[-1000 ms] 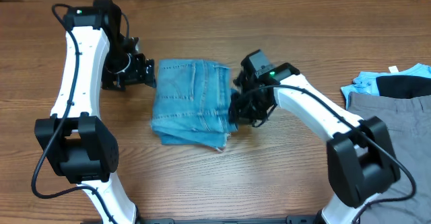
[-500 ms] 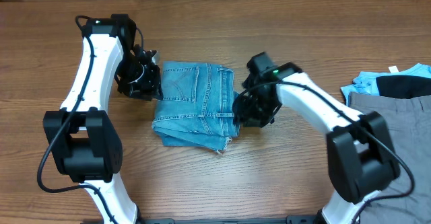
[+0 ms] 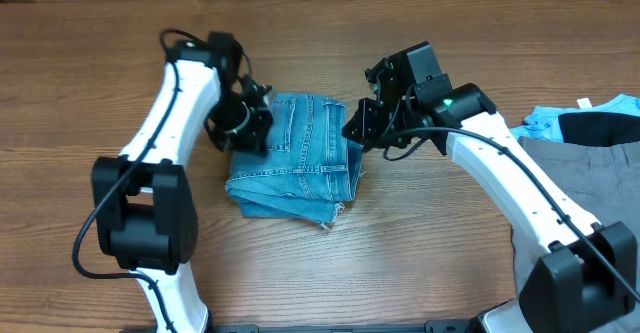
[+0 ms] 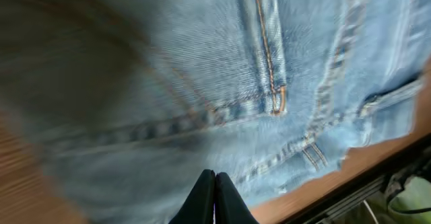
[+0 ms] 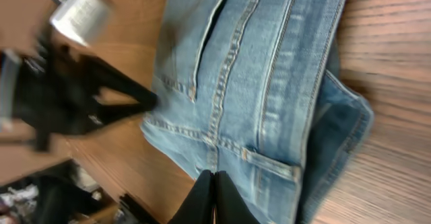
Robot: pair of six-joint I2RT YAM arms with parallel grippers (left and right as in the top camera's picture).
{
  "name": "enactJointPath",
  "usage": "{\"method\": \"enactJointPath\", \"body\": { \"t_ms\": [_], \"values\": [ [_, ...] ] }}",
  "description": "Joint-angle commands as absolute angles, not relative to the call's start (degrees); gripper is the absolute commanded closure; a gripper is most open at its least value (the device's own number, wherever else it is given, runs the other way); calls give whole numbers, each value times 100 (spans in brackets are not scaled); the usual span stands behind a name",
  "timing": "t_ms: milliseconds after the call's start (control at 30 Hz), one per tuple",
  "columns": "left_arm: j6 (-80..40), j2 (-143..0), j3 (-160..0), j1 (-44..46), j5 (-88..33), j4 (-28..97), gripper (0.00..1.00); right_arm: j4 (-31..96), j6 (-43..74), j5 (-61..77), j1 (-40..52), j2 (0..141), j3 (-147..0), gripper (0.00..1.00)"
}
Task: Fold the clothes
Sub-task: 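Press both grippers down onto the folded jeans stack to flatten it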
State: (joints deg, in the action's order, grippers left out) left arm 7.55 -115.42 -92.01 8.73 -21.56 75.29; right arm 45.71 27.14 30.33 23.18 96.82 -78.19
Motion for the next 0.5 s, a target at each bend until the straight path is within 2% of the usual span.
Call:
{"method": "enactJointPath", "body": {
  "t_ms": [0,300,467],
  "values": [
    [873,-11596,-8597,882,-2390,7338,96,4506,3157,3212,2447,10088,-7651,96],
    [506,-11596,-6831,814,-2338,5894,96,4532,3511,3621,3105,11660,-7555,96],
    [464,-11596,-6606,696,-2237,5837,96,4812,3649,3743,3223,12272,-7509,96]
  ]
}}
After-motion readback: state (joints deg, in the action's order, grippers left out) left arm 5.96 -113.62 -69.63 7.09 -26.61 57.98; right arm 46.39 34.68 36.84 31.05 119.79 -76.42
